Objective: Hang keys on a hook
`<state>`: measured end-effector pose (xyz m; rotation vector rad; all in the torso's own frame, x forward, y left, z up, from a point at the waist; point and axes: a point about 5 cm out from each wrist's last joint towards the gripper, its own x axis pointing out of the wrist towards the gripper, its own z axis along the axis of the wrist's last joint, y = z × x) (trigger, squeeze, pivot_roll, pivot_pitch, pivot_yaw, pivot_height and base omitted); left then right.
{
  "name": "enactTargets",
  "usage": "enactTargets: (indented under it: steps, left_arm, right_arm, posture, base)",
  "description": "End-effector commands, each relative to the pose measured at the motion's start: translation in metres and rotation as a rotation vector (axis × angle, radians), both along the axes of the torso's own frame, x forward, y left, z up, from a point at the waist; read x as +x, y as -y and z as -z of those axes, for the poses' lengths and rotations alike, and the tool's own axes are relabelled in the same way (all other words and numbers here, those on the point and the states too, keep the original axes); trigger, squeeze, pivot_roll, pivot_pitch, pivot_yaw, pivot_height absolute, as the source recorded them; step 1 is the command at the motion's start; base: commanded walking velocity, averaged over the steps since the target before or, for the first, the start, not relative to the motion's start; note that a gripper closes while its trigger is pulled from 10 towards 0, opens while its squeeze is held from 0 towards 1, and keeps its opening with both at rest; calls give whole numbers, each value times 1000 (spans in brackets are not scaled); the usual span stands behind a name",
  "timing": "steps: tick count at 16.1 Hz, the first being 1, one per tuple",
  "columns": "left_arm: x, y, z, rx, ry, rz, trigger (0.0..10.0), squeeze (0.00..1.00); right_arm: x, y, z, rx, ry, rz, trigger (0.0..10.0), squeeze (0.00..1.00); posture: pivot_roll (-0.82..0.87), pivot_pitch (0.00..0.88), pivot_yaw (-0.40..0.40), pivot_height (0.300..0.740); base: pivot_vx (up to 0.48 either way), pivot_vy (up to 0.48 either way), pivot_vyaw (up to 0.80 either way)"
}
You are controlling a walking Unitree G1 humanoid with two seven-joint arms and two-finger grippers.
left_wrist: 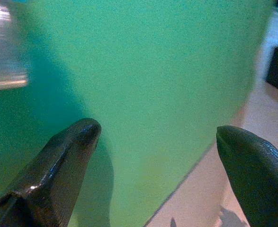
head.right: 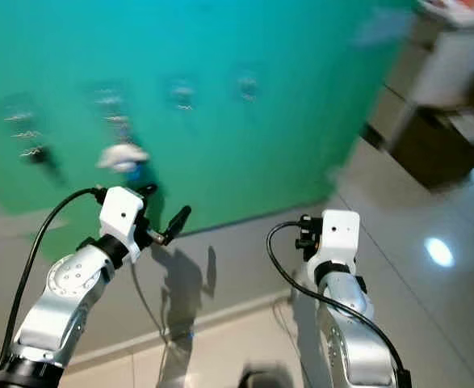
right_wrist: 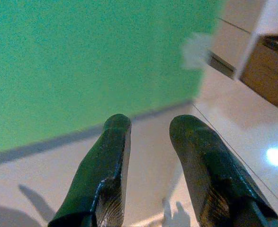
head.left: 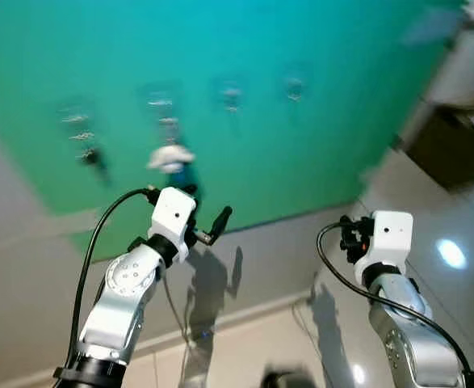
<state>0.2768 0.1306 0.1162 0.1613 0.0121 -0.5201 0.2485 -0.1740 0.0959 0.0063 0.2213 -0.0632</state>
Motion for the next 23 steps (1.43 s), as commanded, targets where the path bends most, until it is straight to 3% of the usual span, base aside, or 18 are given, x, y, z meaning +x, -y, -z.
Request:
enactTargets:
  steps: [1,8,14,18,23]
  left_arm:
    - [-1,7,-4,-4,10,34,10000,0]
    - [-3,12,-4,5,3,98,10000,0]
    - [2,9,-3,30,17,38,10000,0]
    - [7,-5,0,58,16,-51,10000,0]
    - [11,-15,3,31,6,-146,10000,0]
  right_arm:
    - [-1,7,-1,-14,-5,26,10000,0]
    - [-5,5,-2,-3,-5,30,10000,0]
    - [-6,9,-3,-22,-11,47,10000,0]
    - [-7,7,3,-35,-39,47,10000,0]
    - [-1,-1,0,-62,-31,-17,10000,0]
  posture:
    - [-133,0,35,740]
    - [-136,0,50,740]
    - [-143,0,54,740]
    - [-134,0,46,740]
    - [-130,0,23,740]
  base:
    - [0,0,-800]
    - [0,0,-800]
    - [0,0,-800]
    - [0,0,-800]
    - [0,0,-160]
